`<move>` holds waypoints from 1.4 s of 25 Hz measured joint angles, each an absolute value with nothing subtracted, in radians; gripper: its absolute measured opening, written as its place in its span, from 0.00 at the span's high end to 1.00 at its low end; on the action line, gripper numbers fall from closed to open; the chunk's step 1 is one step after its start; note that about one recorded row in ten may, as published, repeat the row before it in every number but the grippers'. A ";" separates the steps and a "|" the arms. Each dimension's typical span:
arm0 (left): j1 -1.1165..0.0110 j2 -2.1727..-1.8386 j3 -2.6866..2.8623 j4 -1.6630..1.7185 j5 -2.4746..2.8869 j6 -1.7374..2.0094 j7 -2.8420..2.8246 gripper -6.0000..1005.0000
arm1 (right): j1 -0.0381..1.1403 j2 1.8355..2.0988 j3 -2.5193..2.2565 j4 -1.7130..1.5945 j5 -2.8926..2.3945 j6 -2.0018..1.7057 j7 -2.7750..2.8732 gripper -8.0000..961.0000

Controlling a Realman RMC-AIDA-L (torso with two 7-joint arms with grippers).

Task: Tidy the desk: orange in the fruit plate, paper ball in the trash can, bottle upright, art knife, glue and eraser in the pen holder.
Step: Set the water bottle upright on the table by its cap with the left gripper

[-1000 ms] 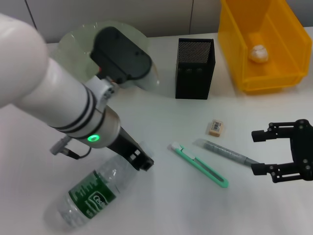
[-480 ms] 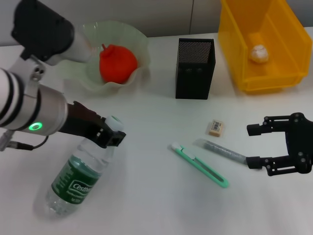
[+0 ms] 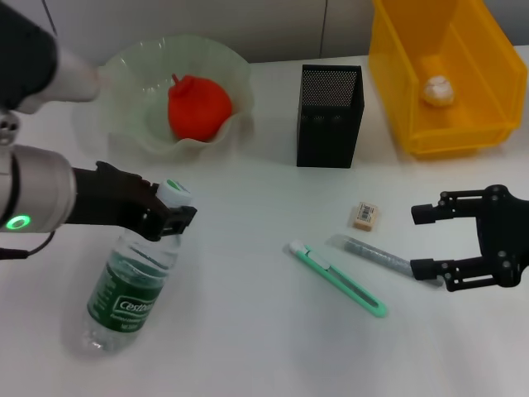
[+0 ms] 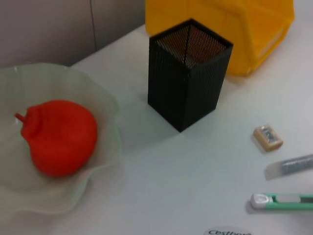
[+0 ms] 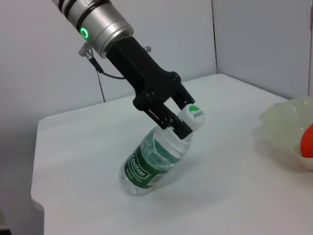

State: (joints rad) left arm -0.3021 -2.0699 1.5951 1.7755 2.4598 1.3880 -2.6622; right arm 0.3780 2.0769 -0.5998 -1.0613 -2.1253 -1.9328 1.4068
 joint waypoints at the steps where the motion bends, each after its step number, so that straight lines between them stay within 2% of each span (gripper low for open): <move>1: -0.302 -2.070 1.595 1.776 2.460 1.388 -2.662 0.56 | 0.378 2.077 -0.600 -1.061 -2.122 -1.933 1.408 0.22; 7: -0.189 -2.069 1.506 1.810 2.324 1.341 -2.525 0.56 | 0.382 2.076 -0.598 -1.067 -2.117 -1.930 1.422 0.22; 28: -0.118 -2.069 1.423 1.845 2.184 1.340 -2.438 0.56 | 0.390 2.075 -0.586 -1.061 -2.117 -1.920 1.427 0.22; 35: -0.070 -2.070 1.356 1.764 2.011 1.316 -2.264 0.56 | 0.389 2.076 -0.586 -1.061 -2.111 -1.920 1.427 0.22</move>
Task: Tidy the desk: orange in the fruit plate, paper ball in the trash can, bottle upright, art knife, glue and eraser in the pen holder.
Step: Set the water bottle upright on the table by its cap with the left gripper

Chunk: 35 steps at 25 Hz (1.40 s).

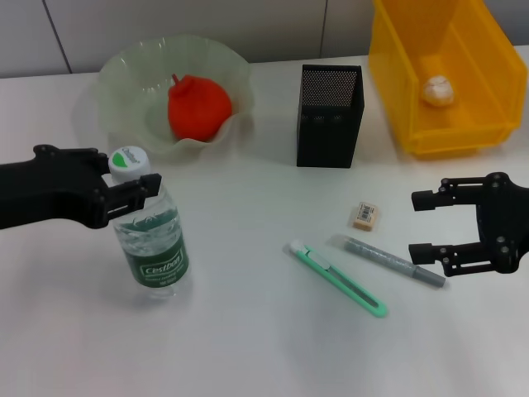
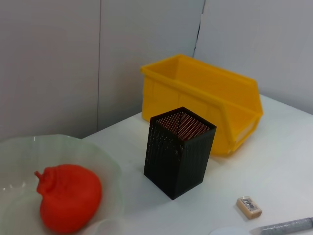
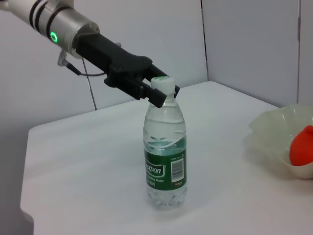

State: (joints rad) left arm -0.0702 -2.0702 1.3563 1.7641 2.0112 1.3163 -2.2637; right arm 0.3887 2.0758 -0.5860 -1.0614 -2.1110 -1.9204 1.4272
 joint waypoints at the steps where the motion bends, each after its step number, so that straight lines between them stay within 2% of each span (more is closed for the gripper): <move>1: -0.067 -2.071 1.352 1.747 1.998 1.313 -2.235 0.56 | 0.389 2.076 -0.586 -1.061 -2.111 -1.920 1.427 0.22; 19: -0.066 -2.070 1.308 1.467 1.765 1.260 -1.869 0.56 | 0.388 2.077 -0.588 -1.062 -2.109 -1.921 1.428 0.22; 35: -0.061 -2.070 1.307 1.449 1.739 1.291 -1.764 0.56 | 0.393 2.077 -0.588 -1.056 -2.109 -1.921 1.428 0.22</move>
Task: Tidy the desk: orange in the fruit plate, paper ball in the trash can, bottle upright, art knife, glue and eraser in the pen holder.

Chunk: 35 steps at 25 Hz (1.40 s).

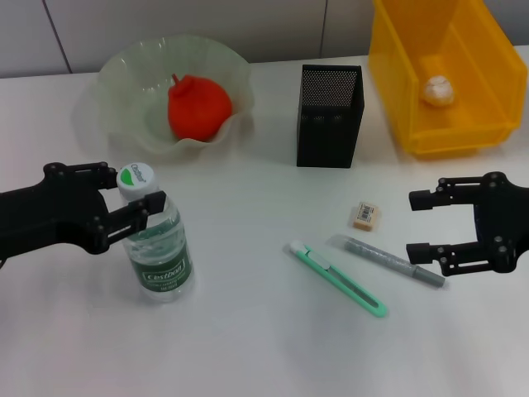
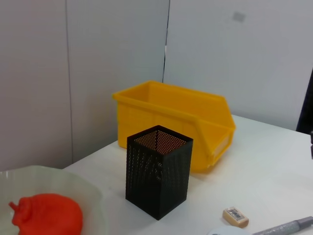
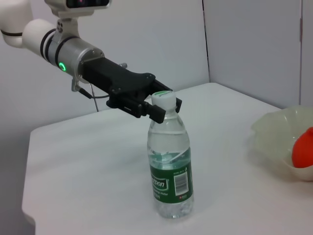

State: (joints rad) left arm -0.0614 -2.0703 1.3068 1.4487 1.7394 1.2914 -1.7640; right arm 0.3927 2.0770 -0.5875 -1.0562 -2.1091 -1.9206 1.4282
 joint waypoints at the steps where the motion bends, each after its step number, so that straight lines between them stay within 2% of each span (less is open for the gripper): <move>1: -0.061 -2.070 1.307 1.442 1.736 1.292 -1.760 0.56 | 0.394 2.077 -0.587 -1.055 -2.109 -1.920 1.428 0.22; 12: -0.046 -2.068 1.283 1.404 1.656 1.338 -1.703 0.38 | 0.396 2.077 -0.592 -1.046 -2.109 -1.907 1.428 0.22; 17: -0.044 -2.068 1.246 1.404 1.641 1.388 -1.700 0.15 | 0.396 2.077 -0.588 -1.046 -2.109 -1.906 1.428 0.22; 33: -0.106 -2.060 0.939 1.229 1.625 1.640 -1.585 0.16 | 0.377 2.077 -0.571 -1.048 -2.084 -1.904 1.430 0.22; 34: -0.183 -1.987 0.810 0.898 1.659 1.833 -1.394 0.16 | 0.378 2.076 -0.571 -1.048 -2.086 -1.901 1.432 0.22; 35: -0.183 -1.987 0.810 0.898 1.659 1.833 -1.394 0.16 | 0.379 2.076 -0.573 -1.048 -2.087 -1.895 1.438 0.22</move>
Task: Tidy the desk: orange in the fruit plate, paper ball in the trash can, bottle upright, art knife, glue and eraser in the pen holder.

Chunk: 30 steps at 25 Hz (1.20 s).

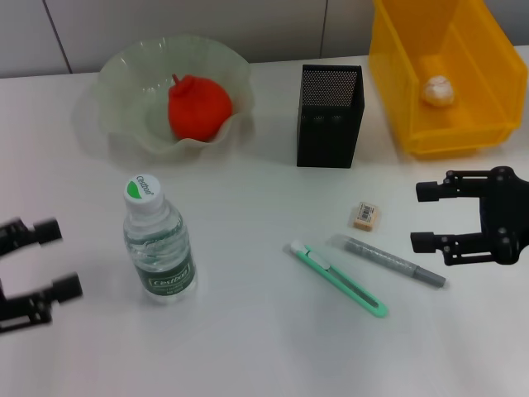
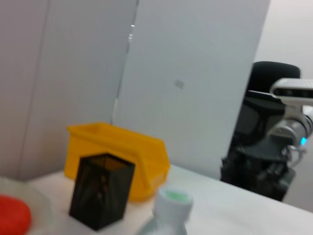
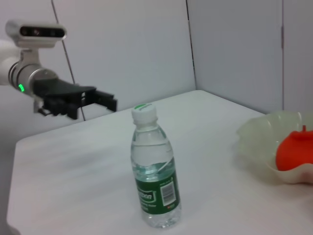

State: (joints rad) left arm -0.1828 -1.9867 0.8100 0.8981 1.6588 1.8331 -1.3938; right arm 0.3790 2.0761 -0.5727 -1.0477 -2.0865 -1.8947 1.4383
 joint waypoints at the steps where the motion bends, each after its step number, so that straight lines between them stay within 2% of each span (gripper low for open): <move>1: -0.183 -1.987 0.810 0.898 1.659 1.833 -1.394 0.16 | 0.380 2.076 -0.576 -1.049 -2.088 -1.888 1.446 0.22; 2: -0.215 -1.949 0.815 0.757 1.689 1.859 -1.321 0.16 | 0.383 2.076 -0.581 -1.053 -2.090 -1.879 1.458 0.22; 3: -0.215 -1.949 0.815 0.757 1.689 1.859 -1.321 0.16 | 0.387 2.076 -0.589 -1.061 -2.096 -1.870 1.477 0.22; 8: -0.228 -1.986 0.803 0.716 1.825 1.847 -1.215 0.16 | 0.437 2.073 -0.638 -1.132 -2.183 -1.839 1.622 0.22; 14: -0.231 -1.994 0.800 0.709 1.838 1.844 -1.182 0.16 | 0.518 2.073 -0.779 -1.279 -2.362 -1.810 1.876 0.22; 22: -0.232 -2.002 0.806 0.711 1.840 1.844 -1.163 0.16 | 0.687 2.068 -0.920 -1.335 -2.625 -1.816 2.134 0.22; 30: -0.227 -2.004 0.802 0.704 1.844 1.841 -1.151 0.16 | 0.751 2.074 -1.037 -1.304 -2.685 -1.791 2.250 0.22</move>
